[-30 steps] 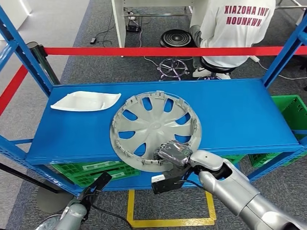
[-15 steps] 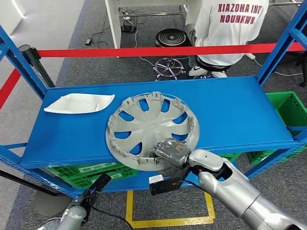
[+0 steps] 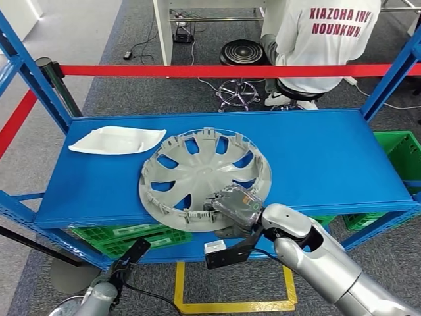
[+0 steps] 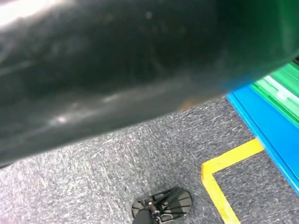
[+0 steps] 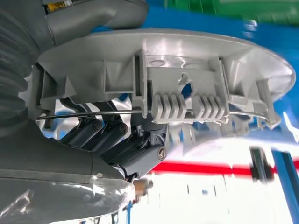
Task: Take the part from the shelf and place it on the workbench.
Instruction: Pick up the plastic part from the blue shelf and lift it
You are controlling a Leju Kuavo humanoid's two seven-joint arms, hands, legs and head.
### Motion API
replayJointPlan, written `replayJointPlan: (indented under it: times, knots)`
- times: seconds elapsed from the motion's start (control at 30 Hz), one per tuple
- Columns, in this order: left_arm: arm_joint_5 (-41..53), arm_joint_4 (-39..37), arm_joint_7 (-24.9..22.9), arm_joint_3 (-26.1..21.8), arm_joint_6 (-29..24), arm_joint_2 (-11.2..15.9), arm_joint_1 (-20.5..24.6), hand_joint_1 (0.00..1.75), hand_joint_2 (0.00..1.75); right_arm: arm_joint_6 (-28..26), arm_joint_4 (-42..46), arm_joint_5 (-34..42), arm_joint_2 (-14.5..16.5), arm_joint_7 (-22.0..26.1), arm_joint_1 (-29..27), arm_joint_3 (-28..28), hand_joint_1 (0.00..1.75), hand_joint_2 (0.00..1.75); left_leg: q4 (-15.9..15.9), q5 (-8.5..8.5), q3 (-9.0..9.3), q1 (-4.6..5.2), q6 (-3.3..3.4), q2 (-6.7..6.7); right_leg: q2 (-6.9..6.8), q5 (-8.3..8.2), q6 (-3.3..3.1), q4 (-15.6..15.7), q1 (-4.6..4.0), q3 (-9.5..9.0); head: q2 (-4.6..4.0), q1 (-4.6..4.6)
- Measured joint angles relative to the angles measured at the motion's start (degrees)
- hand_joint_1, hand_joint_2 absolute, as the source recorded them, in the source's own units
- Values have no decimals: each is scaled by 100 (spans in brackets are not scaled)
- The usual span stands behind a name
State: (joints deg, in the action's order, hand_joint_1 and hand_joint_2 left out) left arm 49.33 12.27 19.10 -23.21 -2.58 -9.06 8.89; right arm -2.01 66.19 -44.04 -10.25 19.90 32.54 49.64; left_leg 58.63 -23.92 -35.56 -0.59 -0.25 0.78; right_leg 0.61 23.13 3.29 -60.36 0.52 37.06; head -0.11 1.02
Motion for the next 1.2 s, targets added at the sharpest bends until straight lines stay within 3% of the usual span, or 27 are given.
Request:
replayJointPlan:
  times: [0.1,0.17,0.27,0.3,0.33,0.37,0.47,0.53,0.63,0.7,0.77,0.8,0.83,0.87,0.93,1.0,1.13,1.2]
  knots:
    - [-38,-1,-2,0,-28,19,-48,0,0,-105,370,-74,-38,-38,-133,-85,175,175,-9,5,-14,0,-82,-1,14,17,-88,70,-4,-24,0,17]
    - [-62,-1,-5,0,-55,38,-75,0,0,-202,625,-153,-63,-54,-214,-148,175,175,191,-155,-103,-3,-130,-10,12,10,-155,86,13,-34,0,34]
    - [-90,-1,-7,-1,-92,57,-128,0,0,-379,926,-309,-85,-93,-355,-206,175,175,1207,-644,-574,-1,-174,-17,4,17,-217,92,13,-40,0,52]
    - [-102,-1,-6,-1,-101,65,-157,0,0,-424,1009,-366,-93,-110,-420,-209,175,175,1469,-709,-699,-1,-177,-17,4,20,-223,92,10,-41,0,52]
    - [-114,-1,-5,-2,-108,72,-183,0,0,-463,1088,-418,-102,-126,-484,-210,175,175,1549,-672,-742,-1,-175,-17,6,22,-225,91,8,-42,0,53]
    - [-124,-1,-5,-4,-116,83,-201,0,0,-501,1177,-461,-110,-145,-537,-213,175,175,1412,-535,-682,-2,-168,-17,9,22,-224,91,8,-45,0,53]
    - [-139,-1,1,-9,-145,113,-208,0,0,-628,1434,-600,-139,-205,-629,-240,175,175,393,-52,-192,-3,-129,-22,16,31,-186,75,-9,-42,0,55]
    - [-149,-1,5,-9,-160,117,-213,0,0,-704,1574,-696,-162,-240,-676,-258,175,175,52,-4,-36,2,-89,-19,17,27,-127,69,-33,-25,0,50]
    - [-157,-1,10,-16,-178,121,-238,0,0,-756,1738,-783,-191,-278,-743,-277,175,175,10,-3,-28,-6,4,-12,8,53,-36,54,-25,4,0,45]
    - [-166,-1,14,-28,-190,129,-238,0,0,-788,1828,-825,-211,-293,-766,-289,175,175,-6,10,-16,-25,65,-13,-7,287,20,-327,-18,187,0,22]
    - [-177,-1,17,-35,-196,132,-244,0,0,-820,1895,-879,-228,-310,-797,-289,175,175,-5,5,-14,-21,95,-13,-14,635,54,-1071,-15,526,0,3]
    - [-181,-1,17,-37,-196,131,-251,0,0,-833,1920,-917,-234,-322,-820,-287,175,175,-4,4,-13,-19,98,-13,-14,734,61,-1369,-15,669,0,4]
    - [-187,-1,17,-39,-197,131,-257,0,0,-844,1944,-962,-241,-333,-840,-286,175,175,-3,3,-12,-17,99,-13,-14,734,62,-1485,-15,726,0,2]
    - [-190,-1,18,-42,-199,131,-261,0,0,-854,1969,-993,-248,-343,-853,-284,175,175,-2,2,-9,-17,98,-11,-15,628,57,-1376,-14,671,0,4]
    - [-192,-1,19,-49,-202,129,-262,0,0,-869,2027,-1024,-258,-354,-860,-284,175,175,2,-8,5,-19,81,-7,-15,286,42,-666,-10,303,0,2]
    - [-193,-1,21,-52,-204,129,-262,0,0,-881,2076,-1023,-263,-360,-861,-283,175,175,14,-13,0,2,33,1,-5,108,5,-59,-12,-34,0,9]
    - [-197,-1,27,-53,-207,133,-271,0,0,-905,2128,-1088,-280,-385,-876,-278,175,175,3,-7,-20,6,-86,1,16,80,-128,80,-24,-104,0,31]
    - [-203,-1,39,-54,-211,134,-269,0,0,-951,2171,-1197,-285,-437,-875,-277,175,175,294,-212,-148,4,-137,-8,4,70,-191,106,0,-123,0,48]
